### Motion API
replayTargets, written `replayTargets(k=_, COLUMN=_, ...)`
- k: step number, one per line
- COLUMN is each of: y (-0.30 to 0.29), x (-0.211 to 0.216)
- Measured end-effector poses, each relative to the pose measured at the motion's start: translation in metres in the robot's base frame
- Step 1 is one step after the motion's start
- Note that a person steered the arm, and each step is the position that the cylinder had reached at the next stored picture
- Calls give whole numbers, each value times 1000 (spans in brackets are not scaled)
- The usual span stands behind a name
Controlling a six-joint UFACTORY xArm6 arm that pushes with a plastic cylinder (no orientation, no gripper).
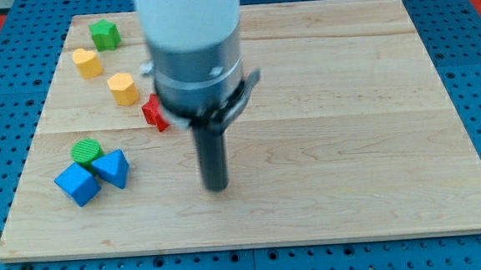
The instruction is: Push the blue triangle into the red star
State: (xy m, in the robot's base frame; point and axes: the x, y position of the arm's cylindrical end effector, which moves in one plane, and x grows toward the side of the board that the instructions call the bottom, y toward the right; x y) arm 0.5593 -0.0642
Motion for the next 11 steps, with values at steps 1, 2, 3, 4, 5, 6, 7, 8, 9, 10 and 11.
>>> replayTargets(k=1, y=-83, x=7)
replayTargets(k=2, y=-138, x=7)
replayTargets(k=3, y=-138, x=-20)
replayTargets(k=4, y=-125, x=-37)
replayTargets(k=5, y=-69, x=-40)
replayTargets(k=6, y=-27, x=-51)
replayTargets(k=7, y=-14, x=-86)
replayTargets(k=8, y=-17, x=-111)
replayTargets(k=9, y=-32, x=-77)
replayTargets(k=10, y=-100, x=-77)
replayTargets(k=11, y=-30, x=-112)
